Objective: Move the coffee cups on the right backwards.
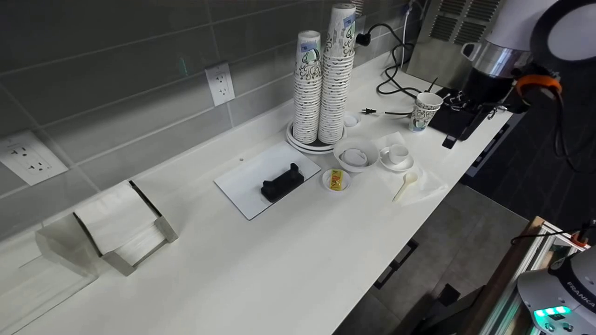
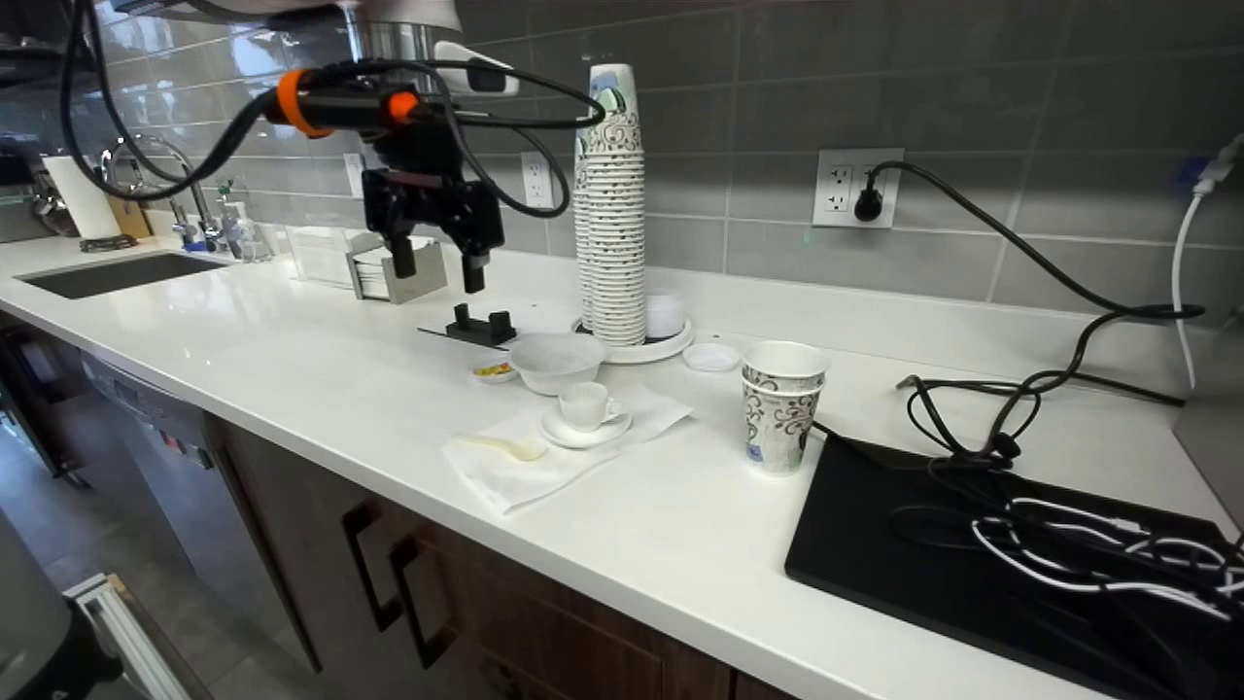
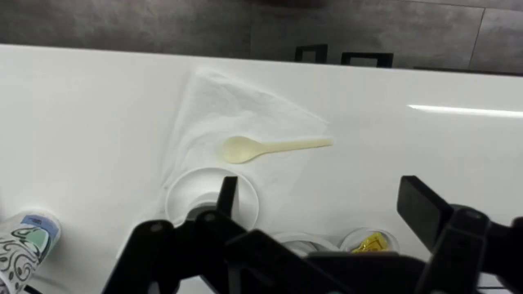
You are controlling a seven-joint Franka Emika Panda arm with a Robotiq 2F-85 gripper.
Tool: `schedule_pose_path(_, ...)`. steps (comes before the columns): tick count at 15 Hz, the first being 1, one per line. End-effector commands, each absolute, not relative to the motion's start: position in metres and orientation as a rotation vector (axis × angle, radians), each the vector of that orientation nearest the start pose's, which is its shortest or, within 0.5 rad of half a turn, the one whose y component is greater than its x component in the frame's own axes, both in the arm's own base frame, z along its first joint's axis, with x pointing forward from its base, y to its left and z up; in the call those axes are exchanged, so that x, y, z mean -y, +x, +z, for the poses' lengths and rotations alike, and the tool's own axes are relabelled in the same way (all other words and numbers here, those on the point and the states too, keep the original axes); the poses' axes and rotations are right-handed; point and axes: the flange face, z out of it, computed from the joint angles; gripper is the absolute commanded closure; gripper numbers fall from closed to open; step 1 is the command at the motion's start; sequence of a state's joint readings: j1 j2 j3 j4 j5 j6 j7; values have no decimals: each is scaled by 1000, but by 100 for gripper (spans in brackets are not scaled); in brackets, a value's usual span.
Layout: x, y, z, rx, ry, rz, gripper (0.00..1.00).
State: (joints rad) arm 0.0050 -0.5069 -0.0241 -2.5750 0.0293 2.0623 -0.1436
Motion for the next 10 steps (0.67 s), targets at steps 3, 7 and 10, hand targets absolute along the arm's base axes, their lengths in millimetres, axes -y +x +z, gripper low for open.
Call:
schedule_pose_path(3,36,458,441,291,-3170,-92,0)
schedule_pose_path(7,86,502,454,297,-3262,-148,0)
schedule_pose_path(10,124,531,449,288,-3303,-190,0)
